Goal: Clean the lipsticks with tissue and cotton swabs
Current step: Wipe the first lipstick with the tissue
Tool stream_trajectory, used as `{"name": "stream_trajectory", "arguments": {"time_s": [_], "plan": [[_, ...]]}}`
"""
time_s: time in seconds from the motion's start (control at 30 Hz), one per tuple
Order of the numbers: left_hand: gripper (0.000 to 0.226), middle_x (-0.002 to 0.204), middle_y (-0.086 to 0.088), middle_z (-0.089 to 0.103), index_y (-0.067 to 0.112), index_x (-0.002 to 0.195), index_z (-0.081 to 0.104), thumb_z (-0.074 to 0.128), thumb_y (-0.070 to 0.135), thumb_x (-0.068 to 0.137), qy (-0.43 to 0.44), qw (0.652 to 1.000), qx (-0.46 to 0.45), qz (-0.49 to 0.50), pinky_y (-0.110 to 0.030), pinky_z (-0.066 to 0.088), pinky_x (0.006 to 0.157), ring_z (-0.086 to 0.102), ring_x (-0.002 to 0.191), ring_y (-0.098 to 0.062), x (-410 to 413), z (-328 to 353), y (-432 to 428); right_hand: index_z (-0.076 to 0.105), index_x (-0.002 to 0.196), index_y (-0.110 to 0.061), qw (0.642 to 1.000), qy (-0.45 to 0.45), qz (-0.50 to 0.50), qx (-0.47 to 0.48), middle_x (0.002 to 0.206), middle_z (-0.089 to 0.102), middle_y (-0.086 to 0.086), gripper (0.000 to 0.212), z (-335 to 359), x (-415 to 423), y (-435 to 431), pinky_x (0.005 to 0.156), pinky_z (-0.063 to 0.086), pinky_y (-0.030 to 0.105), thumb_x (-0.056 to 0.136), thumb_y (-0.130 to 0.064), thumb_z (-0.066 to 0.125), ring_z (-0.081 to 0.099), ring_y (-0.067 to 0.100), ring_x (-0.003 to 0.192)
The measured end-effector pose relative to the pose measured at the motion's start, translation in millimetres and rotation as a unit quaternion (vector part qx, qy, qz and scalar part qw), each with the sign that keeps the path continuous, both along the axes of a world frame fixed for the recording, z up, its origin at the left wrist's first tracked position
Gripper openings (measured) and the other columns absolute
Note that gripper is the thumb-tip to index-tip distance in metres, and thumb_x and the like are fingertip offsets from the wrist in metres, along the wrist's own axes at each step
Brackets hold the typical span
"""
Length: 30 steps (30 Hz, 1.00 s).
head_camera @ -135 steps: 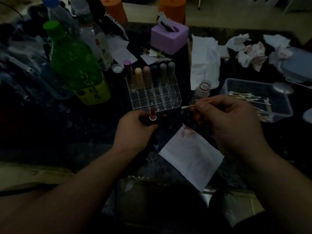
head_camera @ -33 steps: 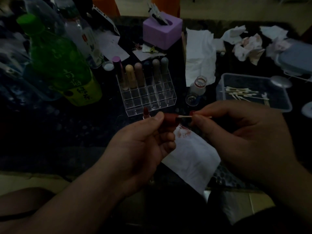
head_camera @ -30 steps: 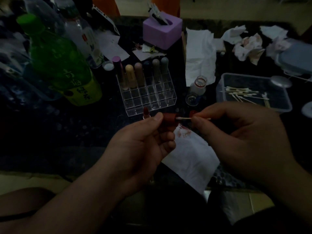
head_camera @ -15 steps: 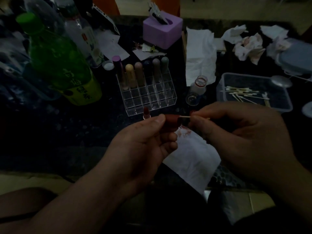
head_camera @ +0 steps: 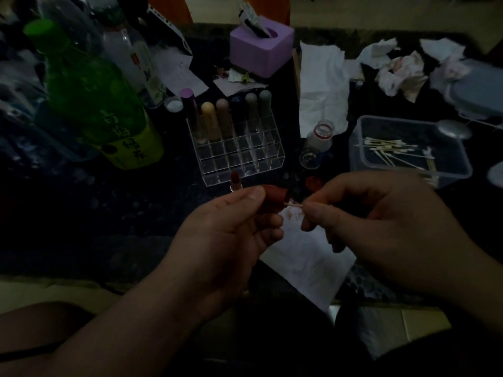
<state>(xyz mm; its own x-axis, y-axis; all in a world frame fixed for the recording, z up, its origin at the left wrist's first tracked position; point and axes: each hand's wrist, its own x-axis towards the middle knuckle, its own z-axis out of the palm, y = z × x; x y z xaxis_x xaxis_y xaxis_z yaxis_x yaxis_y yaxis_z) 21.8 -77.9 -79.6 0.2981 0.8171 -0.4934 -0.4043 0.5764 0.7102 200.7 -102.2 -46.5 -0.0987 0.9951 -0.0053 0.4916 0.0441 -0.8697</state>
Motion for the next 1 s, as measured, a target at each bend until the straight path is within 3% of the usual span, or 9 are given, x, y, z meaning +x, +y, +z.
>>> {"name": "stream_trajectory", "arguments": {"time_s": [0.17,0.3,0.4,0.57,0.7,0.83,1.0], "plan": [[0.024,0.085,-0.009,0.073,0.003,0.088,0.074,0.059,0.019,0.078,0.013,1.0,-0.004,-0.003,-0.024,0.055,0.059,0.063,0.065,-0.013,2.7,0.6,-2.4,0.073,0.067,-0.024,0.999,-0.018,0.005,-0.032,0.055,0.065,-0.01,0.02,3.6,2.0,1.3,0.049,0.051,0.02,0.086,-0.029,0.066,0.062,0.008,0.045],[0.026,0.081,-0.007,0.072,0.003,0.089,0.073,0.058,0.02,0.077,0.026,1.0,0.006,0.0,-0.023,0.055,0.058,0.063,0.064,-0.013,4.5,1.9,-3.5,0.074,0.066,-0.019,0.997,0.043,0.013,-0.061,0.052,0.063,0.006,0.024,8.8,5.1,2.7,0.049,0.052,0.025,0.086,-0.029,0.066,0.062,0.018,0.044],[0.026,0.082,-0.008,0.073,0.003,0.09,0.073,0.059,0.021,0.077,0.025,1.0,0.005,0.008,-0.024,0.055,0.059,0.063,0.064,-0.014,4.9,0.5,-3.2,0.075,0.069,-0.016,0.998,0.054,-0.016,-0.035,0.057,0.068,0.0,0.02,8.4,4.5,2.7,0.048,0.049,0.019,0.087,-0.022,0.068,0.061,0.017,0.043],[0.03,0.084,-0.008,0.073,0.0,0.096,0.072,0.059,0.021,0.079,0.028,1.0,0.004,0.013,-0.024,0.055,0.06,0.063,0.065,-0.014,4.1,-0.9,-3.4,0.074,0.066,-0.025,0.996,-0.062,-0.059,0.011,0.059,0.067,-0.019,0.02,4.8,-1.2,2.6,0.049,0.045,0.01,0.084,-0.032,0.067,0.063,0.002,0.05],[0.031,0.087,-0.011,0.073,0.0,0.098,0.073,0.061,0.022,0.08,0.03,0.999,-0.002,0.027,-0.025,0.055,0.06,0.064,0.068,-0.015,1.6,-2.7,-1.6,0.068,0.056,-0.026,0.992,-0.104,-0.058,-0.033,0.05,0.061,-0.018,0.034,4.0,-3.1,3.3,0.048,0.044,0.012,0.087,-0.04,0.062,0.059,0.002,0.045],[0.035,0.086,-0.01,0.072,-0.002,0.102,0.071,0.061,0.022,0.079,0.034,0.999,-0.003,0.03,-0.024,0.054,0.059,0.064,0.067,-0.014,0.9,-2.5,-2.0,0.069,0.056,-0.022,0.995,-0.062,-0.027,-0.071,0.043,0.059,-0.007,0.036,7.3,-0.2,3.6,0.039,0.04,0.015,0.088,-0.037,0.065,0.052,0.007,0.034],[0.037,0.087,-0.01,0.072,-0.003,0.105,0.069,0.058,0.023,0.081,0.033,0.999,0.009,0.007,-0.024,0.054,0.061,0.062,0.068,-0.014,0.9,-1.7,-3.4,0.076,0.066,-0.018,0.999,0.01,0.027,-0.033,0.048,0.062,-0.005,0.023,5.5,3.3,3.3,0.045,0.043,0.013,0.086,-0.027,0.068,0.057,0.006,0.039]]}}
